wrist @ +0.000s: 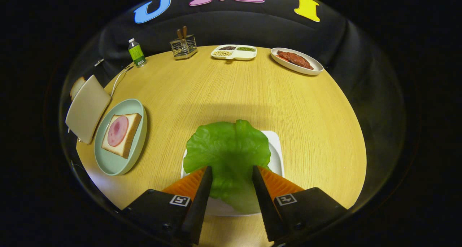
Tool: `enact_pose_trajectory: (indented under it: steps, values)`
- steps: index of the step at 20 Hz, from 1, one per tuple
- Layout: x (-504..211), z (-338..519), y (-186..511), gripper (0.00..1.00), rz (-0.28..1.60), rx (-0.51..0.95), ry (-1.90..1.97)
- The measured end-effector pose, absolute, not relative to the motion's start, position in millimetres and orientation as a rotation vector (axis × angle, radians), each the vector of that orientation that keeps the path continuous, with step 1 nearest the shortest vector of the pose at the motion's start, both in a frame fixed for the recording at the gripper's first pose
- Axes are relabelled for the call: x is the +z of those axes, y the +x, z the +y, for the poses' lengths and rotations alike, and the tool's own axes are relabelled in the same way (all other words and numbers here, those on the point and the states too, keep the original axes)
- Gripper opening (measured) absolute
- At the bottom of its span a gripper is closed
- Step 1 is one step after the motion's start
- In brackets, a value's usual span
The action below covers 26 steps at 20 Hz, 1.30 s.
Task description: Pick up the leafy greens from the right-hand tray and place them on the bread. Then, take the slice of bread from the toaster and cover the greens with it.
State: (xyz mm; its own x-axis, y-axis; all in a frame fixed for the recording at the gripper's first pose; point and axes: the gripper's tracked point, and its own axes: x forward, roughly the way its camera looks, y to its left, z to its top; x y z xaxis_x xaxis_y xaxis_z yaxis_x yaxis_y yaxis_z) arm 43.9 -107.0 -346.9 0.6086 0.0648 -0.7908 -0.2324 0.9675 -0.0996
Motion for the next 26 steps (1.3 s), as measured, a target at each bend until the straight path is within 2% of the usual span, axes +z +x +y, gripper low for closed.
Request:
enact_pose_trajectory:
  steps: [2, 4, 6, 10, 18, 22, 26]
  values:
    - [-346, -107, 44, 0.52, 0.907, 0.175, -0.197]
    - [-346, -109, 45, 0.52, 0.905, 0.179, -0.216]
    - [-346, -111, 47, 0.19, 0.902, 0.170, -0.212]
    - [-345, -111, 49, 0.06, 0.920, 0.164, -0.187]
    - [-282, -100, 54, 0.06, 0.826, 0.132, -0.212]
    - [-241, -59, 56, 0.05, 0.762, 0.202, -0.182]
    - [-221, -3, 50, 0.06, 0.733, 0.339, -0.127]
